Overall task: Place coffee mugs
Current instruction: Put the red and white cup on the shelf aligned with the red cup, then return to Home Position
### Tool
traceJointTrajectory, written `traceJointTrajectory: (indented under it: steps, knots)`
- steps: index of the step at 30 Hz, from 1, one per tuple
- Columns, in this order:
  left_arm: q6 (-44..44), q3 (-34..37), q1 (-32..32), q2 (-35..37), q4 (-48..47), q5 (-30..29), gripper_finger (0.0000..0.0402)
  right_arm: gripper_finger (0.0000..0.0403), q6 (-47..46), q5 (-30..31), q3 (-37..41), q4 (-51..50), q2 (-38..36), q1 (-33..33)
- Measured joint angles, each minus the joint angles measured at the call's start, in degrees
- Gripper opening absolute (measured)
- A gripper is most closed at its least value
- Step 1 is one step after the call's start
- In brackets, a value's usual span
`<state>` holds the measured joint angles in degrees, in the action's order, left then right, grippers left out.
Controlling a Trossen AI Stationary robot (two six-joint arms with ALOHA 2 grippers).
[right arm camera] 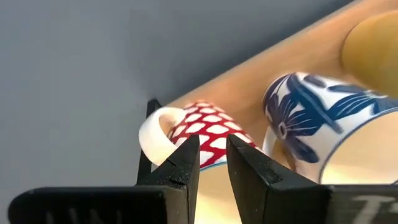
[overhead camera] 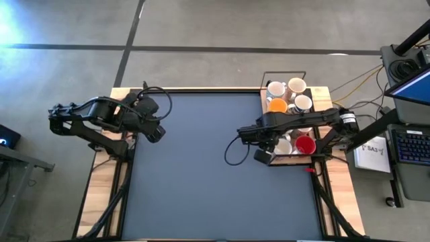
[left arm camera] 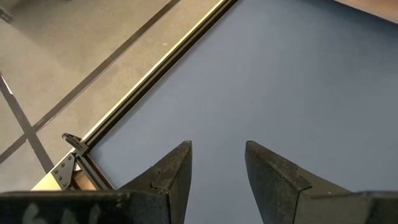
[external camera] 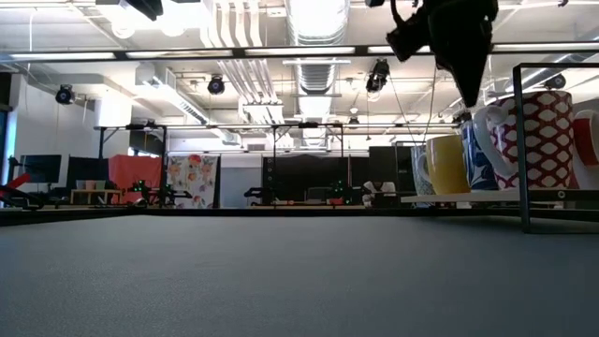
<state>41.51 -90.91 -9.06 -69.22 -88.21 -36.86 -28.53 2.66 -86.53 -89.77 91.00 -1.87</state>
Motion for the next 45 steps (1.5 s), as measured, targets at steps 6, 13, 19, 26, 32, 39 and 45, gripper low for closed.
traceJointTrajectory:
  steps: [6,13,19,26,32,39,45]
  knots:
    - [2.47,0.0,0.0,0.98,-1.94,-0.02,0.0132,0.0068,2.62,4.81,-1.75,4.28,-2.36,-0.19]
    - [3.86,1.5,-0.75,4.71,-1.79,-0.09,0.0132,0.0068,9.01,7.49,0.43,19.06,-10.04,-0.63]
    - [9.21,9.03,-3.43,11.54,-0.31,-0.35,0.0132,0.0068,10.11,7.51,7.91,28.49,-19.35,-0.63]
    - [5.78,24.57,-6.39,19.61,16.43,-1.49,0.0132,0.0068,6.76,7.45,20.78,36.83,-31.51,-0.84]
    - [-3.07,38.55,-6.95,23.8,38.26,-1.54,0.0132,0.0068,3.76,5.9,31.39,47.27,-41.33,-2.24]
    - [-11.27,54.15,-6.95,25.52,66.8,-1.58,0.0132,0.0068,3.04,5.76,39.71,56.49,-49.78,-4.07]
    - [-9.43,65.94,-6.95,25.38,85.15,-1.55,0.0132,0.0068,4.07,2.91,45.33,59.76,-55.58,-5.12]
